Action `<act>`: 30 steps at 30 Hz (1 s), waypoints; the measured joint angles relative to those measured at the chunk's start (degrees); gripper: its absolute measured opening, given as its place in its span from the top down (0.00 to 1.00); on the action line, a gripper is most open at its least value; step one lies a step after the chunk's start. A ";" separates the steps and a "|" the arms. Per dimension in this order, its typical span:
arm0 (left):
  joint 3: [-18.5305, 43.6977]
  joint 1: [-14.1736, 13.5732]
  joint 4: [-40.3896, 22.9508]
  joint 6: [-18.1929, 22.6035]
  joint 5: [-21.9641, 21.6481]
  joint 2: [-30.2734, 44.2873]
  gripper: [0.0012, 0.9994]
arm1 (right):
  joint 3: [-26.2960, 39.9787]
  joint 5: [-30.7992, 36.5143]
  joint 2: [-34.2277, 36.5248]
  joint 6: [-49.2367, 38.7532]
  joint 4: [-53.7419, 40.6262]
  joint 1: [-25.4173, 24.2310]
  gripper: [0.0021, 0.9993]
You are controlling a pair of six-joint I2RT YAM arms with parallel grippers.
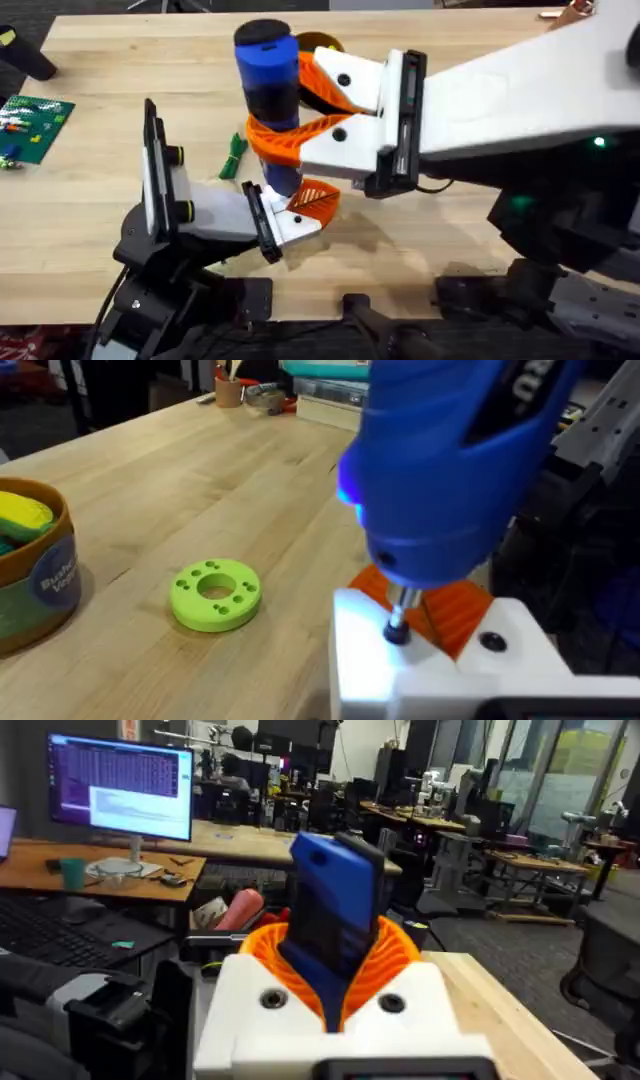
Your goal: Pick up the gripper from the table and insert it into the empty holder that is missing its gripper. Then pick up a screw, insert it into the mounting hole, and use the screwdriver to tighten it. Finally, clean up the table by picking up the vegetable and placing it into the bucket.
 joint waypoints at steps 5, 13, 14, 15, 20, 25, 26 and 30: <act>0.00 0.00 0.00 -0.02 0.00 0.00 0.99 | 0.00 0.04 0.02 -0.02 -0.13 0.00 0.95; 0.00 0.00 0.00 0.00 0.00 0.00 0.99 | 0.00 0.46 0.00 -0.04 -1.38 0.00 0.95; 0.00 0.00 0.00 -0.02 0.00 0.00 0.99 | 0.00 0.46 0.02 -0.04 -1.62 0.00 0.95; 0.00 0.00 0.00 -0.02 0.00 0.00 0.99 | 0.00 0.50 0.00 -0.04 -1.82 0.00 0.95; 0.00 0.00 0.00 -0.02 -0.02 0.00 0.99 | 0.00 0.68 0.00 -0.02 -2.03 0.00 0.95; 0.00 0.00 0.00 -0.02 -0.02 0.00 0.99 | 0.00 0.72 0.00 -0.04 -2.12 0.00 0.95; 0.00 0.00 0.00 -0.02 -0.02 0.00 0.99 | 0.00 0.72 0.00 -0.04 -2.14 0.00 0.95; 0.00 0.00 0.00 -0.02 -0.04 0.00 0.99 | 0.00 0.77 0.00 -0.02 -2.23 0.00 0.95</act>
